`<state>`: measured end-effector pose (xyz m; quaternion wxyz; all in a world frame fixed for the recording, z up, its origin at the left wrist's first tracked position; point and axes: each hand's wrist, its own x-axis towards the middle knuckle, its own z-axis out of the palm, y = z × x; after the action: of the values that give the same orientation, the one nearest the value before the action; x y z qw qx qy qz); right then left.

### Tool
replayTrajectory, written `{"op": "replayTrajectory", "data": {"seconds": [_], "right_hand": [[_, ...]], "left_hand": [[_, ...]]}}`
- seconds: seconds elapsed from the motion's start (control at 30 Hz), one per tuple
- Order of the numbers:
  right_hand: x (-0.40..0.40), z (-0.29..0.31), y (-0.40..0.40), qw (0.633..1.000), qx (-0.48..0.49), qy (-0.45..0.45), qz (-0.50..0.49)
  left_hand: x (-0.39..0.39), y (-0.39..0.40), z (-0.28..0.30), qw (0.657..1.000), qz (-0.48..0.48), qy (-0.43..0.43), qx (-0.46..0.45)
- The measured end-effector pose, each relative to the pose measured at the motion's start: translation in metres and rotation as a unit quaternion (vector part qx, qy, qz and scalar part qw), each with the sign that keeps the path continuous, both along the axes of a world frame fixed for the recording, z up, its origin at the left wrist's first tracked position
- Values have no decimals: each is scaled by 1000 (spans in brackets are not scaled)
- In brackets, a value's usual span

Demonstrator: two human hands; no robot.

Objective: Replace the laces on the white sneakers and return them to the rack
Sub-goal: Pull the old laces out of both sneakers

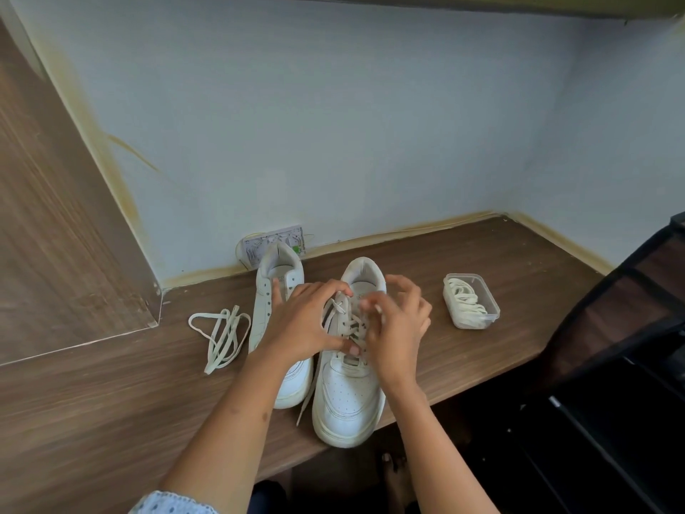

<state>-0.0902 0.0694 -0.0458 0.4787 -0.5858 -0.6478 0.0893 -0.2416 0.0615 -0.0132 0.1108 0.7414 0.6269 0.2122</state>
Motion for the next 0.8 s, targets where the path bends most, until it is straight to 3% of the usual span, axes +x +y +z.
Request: {"op": "replayTrajectory", "data": {"seconds": [0.07,0.13,0.23,0.33,0.4,0.47,0.57,0.67,0.73,0.8], "right_hand": [[7,4,1,983,6,163,-81],[12,5,-1,961,-7,243,-131],[7,6,-4,975,9,189,-118],[1,8,-7,1000,17,18,-19],[-1,4,-6,996,-21,-87,30],[-3,-1,-5,992,-64,-94,63],[-6,-3,-1,997,-57,-14,53],[-3,1,1,995,-25,92,-44],[4,5,1,970,-7,215,-109],[12,8,1,946,7,279,-167]], "left_hand": [[1,-1,1,1000,0,6,-7],[2,-1,2,1000,-3,9,-8],[1,-1,2,1000,-1,3,-7],[1,-1,1,1000,0,-1,-2],[1,-1,1,1000,3,-7,2],[1,-1,0,1000,5,-11,8],[2,-1,1,1000,5,-4,4],[1,-1,1,1000,3,8,-1],[0,-1,1,1000,1,11,0],[0,-1,0,1000,1,10,0]]}}
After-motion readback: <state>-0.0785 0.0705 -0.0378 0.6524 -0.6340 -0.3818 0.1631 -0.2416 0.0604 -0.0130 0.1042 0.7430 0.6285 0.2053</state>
